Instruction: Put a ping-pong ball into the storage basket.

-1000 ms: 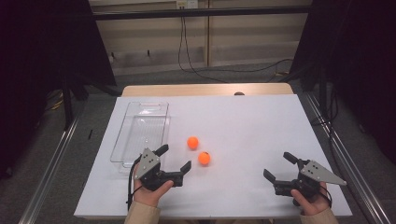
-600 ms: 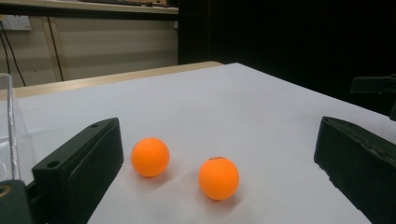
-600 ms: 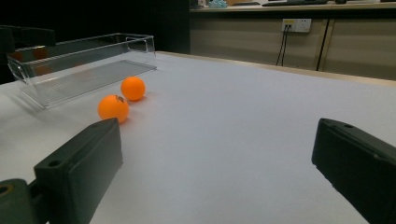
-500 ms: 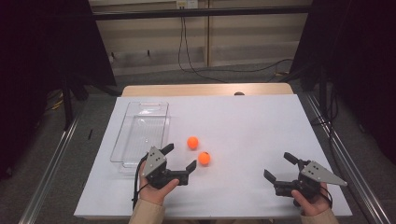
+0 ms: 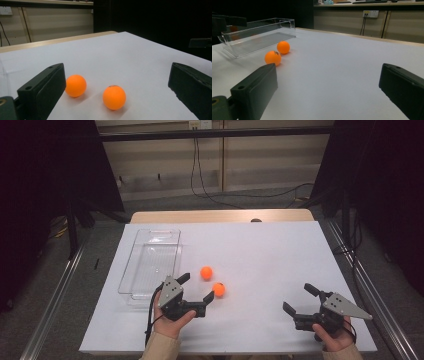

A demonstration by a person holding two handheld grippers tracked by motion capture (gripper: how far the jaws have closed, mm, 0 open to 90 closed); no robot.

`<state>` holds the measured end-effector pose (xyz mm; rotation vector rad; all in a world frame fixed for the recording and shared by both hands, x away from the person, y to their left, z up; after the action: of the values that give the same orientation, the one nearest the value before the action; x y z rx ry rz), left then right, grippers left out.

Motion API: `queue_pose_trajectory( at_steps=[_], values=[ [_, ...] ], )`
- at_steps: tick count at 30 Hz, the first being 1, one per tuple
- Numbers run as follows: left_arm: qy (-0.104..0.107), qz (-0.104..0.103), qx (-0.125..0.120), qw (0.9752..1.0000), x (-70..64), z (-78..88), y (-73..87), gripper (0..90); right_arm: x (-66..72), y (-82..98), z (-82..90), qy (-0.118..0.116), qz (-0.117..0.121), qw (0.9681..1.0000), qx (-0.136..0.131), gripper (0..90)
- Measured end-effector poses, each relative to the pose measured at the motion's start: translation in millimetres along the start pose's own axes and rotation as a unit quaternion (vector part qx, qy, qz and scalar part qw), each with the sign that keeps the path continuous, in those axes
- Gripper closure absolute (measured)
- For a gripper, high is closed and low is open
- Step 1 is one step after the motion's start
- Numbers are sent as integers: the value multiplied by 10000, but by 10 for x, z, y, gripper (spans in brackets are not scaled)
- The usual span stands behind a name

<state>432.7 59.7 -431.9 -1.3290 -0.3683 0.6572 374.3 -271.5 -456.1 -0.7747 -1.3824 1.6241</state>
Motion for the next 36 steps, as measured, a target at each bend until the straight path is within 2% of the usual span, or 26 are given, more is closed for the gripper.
queue_pose_trajectory(
  at_steps=[2,8,9,14,15,18,23,28,36],
  values=[
    [8,47,-3,10000,-8,-12,3,15,2,0,2,1,-20,10000,9,15],
    [17,-25,49,10000,-8,-35,9,15,0,-2,6,15,-14,10000,-1,15],
    [19,34,39,10000,-20,-49,12,15,0,-1,6,11,-12,10000,2,15],
    [19,35,47,10000,-22,-67,15,15,4,1,10,-15,0,10000,20,15],
    [53,-24,74,10000,-22,-73,17,15,1,1,7,-20,17,10000,14,15],
    [39,18,62,10000,-32,-87,19,15,5,3,3,-27,19,10000,15,15],
    [8,-25,182,9998,-32,-111,41,15,5,0,7,-32,28,10000,21,15],
    [30,5,153,9999,-39,-138,44,15,0,1,8,-31,66,10000,17,15],
    [-4,-11,286,9996,-46,-192,66,14,7,-2,10,-51,65,10000,9,16]
  ],
)
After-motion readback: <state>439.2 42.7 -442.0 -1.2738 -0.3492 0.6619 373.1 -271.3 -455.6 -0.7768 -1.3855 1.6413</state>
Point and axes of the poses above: each handheld gripper's, and its own axes: z roughly backward along the jaws, y roughly out of its underside, x roughly to its left, the point moved 6 cm from there along -z, roughly forward along the jaws, and after that the axes turned 4 degrees about y, right-handed, at the moved point
